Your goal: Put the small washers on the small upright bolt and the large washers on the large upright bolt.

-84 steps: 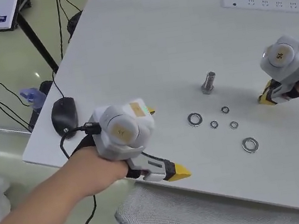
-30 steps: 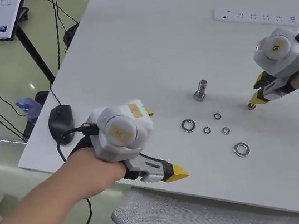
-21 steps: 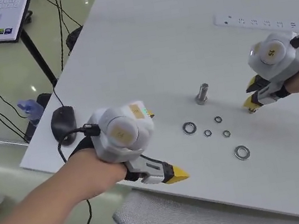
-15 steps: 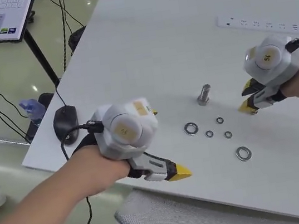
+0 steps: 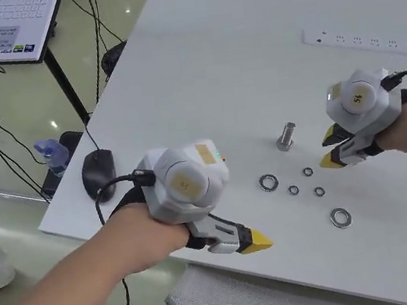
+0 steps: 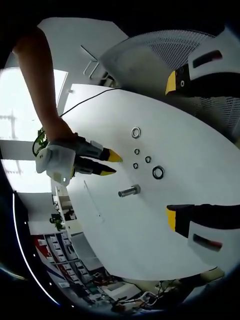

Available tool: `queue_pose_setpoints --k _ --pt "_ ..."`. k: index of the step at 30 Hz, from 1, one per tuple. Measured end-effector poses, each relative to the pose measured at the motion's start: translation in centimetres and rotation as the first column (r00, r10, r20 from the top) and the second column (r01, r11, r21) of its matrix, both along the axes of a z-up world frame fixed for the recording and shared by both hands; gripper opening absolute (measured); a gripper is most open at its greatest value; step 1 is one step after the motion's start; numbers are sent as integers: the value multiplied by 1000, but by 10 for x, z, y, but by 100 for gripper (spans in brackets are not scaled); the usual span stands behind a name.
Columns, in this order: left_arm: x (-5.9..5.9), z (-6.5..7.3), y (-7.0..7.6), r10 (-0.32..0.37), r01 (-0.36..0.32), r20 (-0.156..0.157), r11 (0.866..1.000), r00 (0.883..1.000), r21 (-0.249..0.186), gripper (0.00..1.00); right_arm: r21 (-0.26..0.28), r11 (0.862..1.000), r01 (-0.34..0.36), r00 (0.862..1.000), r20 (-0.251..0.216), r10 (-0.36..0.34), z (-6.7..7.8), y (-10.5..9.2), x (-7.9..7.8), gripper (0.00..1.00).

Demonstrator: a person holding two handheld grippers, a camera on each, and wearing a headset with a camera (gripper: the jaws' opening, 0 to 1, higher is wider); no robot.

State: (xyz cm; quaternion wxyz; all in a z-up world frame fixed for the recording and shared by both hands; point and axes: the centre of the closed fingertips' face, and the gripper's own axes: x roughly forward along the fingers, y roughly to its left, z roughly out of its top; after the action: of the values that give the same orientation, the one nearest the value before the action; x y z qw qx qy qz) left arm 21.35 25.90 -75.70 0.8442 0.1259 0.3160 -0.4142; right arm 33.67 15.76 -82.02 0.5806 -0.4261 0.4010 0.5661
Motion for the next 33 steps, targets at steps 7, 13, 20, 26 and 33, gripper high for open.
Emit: queue_pose_setpoints --k 7,13,20,26,33 --pt "1 -1 2 -3 3 8 1000 1000 11 89 -8 1000 20 1000 -20 -20 -16 4 -3 27" --pt "-1 -3 3 -3 3 1 1000 1000 9 90 -9 998 54 998 -35 -54 -29 6 -3 27" --pt "-3 -3 3 -3 3 -4 1000 1000 5 89 -27 998 63 998 -28 -64 -41 4 -2 27" --pt "-5 -4 6 1 -1 -6 1000 1000 12 88 -26 998 59 998 -22 -60 -44 6 -3 27" --pt "-8 -7 8 2 -2 -14 1000 1000 16 87 -32 998 52 999 -15 -52 -49 8 -4 27"
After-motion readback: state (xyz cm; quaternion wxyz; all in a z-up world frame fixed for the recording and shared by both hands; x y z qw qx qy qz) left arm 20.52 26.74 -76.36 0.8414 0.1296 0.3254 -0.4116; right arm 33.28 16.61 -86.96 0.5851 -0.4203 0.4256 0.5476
